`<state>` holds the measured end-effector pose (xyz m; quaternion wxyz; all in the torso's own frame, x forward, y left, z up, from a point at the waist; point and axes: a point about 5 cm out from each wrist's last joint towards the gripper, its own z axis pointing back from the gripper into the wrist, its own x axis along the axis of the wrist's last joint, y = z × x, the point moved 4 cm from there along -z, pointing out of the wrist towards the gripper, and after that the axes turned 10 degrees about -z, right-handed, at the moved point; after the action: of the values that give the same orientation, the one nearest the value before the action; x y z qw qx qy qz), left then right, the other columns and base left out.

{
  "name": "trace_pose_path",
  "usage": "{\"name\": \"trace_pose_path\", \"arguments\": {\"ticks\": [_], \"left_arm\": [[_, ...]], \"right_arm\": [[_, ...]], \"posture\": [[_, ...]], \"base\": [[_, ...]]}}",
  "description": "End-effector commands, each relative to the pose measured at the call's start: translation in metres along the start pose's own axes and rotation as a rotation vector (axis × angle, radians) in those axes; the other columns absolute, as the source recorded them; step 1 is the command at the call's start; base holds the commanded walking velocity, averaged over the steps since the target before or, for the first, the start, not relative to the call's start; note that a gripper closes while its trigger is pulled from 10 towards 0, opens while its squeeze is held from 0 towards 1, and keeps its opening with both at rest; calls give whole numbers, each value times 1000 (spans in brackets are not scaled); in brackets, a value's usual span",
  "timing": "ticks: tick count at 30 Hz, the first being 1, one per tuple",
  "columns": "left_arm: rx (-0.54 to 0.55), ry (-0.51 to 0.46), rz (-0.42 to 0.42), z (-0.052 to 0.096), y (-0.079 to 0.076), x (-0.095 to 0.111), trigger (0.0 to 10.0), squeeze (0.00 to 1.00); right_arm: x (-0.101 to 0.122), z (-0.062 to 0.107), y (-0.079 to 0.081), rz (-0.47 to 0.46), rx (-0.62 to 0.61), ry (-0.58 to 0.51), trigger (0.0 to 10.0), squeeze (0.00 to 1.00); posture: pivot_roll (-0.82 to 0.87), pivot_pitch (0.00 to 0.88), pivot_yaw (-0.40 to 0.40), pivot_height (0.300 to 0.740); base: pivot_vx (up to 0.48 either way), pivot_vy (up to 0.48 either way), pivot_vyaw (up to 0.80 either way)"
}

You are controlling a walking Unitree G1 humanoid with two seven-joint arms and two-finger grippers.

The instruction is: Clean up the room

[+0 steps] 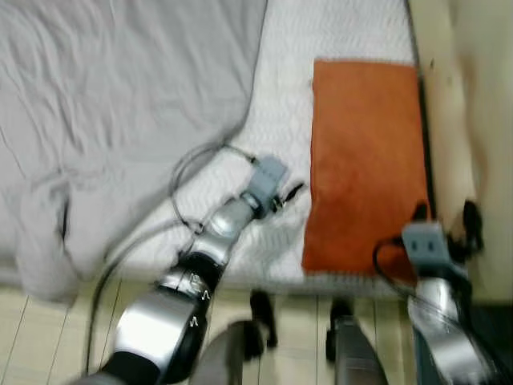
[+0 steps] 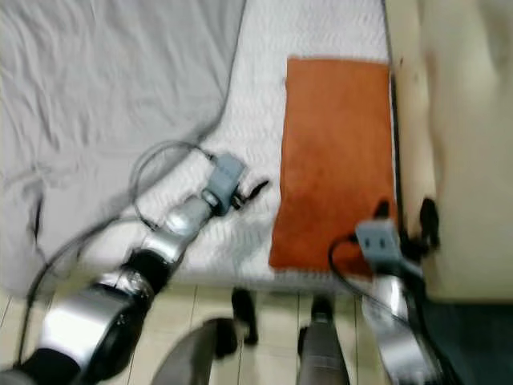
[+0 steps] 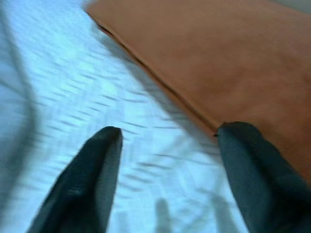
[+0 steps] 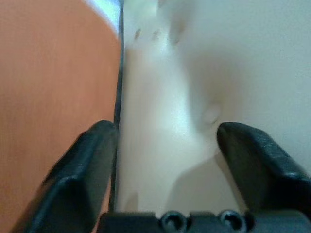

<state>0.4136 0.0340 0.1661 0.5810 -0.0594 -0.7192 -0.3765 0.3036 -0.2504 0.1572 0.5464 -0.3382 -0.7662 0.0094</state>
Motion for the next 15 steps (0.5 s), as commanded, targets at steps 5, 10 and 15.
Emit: {"name": "trace_pose_path", "arguments": {"ticks": [5,10,15], "left_arm": [[9,-55,-2,36,-1,-22,10000,1000],[74,-28,55,69,-14,-43,10000,1000],[201,99,197,99,-23,-75,10000,1000]], "right_arm": [[21,40,-6,-241,68,47,10000,1000],[-14,68,1,-502,84,308,10000,1000],[-35,78,-2,-537,91,402,10000,1000]], "posture": [[-213,143,153,740],[-205,51,156,740],[-195,0,162,740]], "base": [[0,0,0],[0,0,0],[0,0,0]]}}
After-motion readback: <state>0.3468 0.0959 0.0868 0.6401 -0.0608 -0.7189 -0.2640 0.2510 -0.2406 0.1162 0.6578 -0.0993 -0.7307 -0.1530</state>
